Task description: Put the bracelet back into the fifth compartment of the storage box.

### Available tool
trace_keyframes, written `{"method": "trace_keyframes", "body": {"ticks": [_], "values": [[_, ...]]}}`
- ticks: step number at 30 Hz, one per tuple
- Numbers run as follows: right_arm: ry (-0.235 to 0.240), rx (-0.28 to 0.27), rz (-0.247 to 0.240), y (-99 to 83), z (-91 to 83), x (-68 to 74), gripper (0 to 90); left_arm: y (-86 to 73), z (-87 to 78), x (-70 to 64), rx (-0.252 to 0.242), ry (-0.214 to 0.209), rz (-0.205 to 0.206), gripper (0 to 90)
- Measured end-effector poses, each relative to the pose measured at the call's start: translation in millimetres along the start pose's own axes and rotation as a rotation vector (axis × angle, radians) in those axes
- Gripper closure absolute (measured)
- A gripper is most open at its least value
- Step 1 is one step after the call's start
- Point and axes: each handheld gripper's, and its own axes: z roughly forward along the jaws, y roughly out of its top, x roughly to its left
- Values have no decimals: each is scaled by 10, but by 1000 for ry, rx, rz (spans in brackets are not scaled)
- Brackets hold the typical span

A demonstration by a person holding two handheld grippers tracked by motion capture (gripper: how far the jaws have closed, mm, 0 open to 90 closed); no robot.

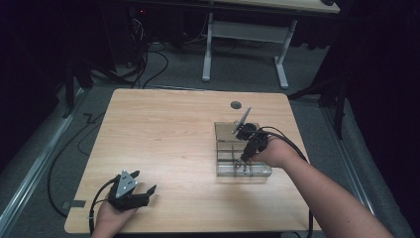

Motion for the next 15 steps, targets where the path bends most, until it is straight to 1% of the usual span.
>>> {"method": "trace_keyframes", "body": {"ticks": [2, 8, 9, 10, 11, 12, 13, 14, 15], "values": [[-3, 3, -6, 7, 24, -11, 811, 0, 0, 1, 0, 1, 0, 212], [-7, 8, 19, 4, 117, -53, 810, 1, 1, 0, 0, 0, 2, 212], [-11, 0, 3, -1, 157, -77, 810, 1, 1, -1, 0, 0, 2, 212], [-8, 7, 16, -3, 188, -75, 810, 1, 1, -1, 0, 0, 2, 213], [-8, 7, 14, -7, 216, -80, 810, 1, 1, -1, 1, 0, 2, 212], [-3, 7, 9, -13, 301, -94, 809, 1, 2, -1, 0, 0, 2, 212], [-3, 7, 9, -13, 301, -94, 809, 1, 1, -1, 0, 0, 2, 212], [-1, 12, 11, -14, 336, -94, 809, 1, 1, -1, 0, 1, 2, 212], [0, 28, 54, -19, 361, -66, 809, 1, 1, -1, 1, 1, 2, 212]]}}
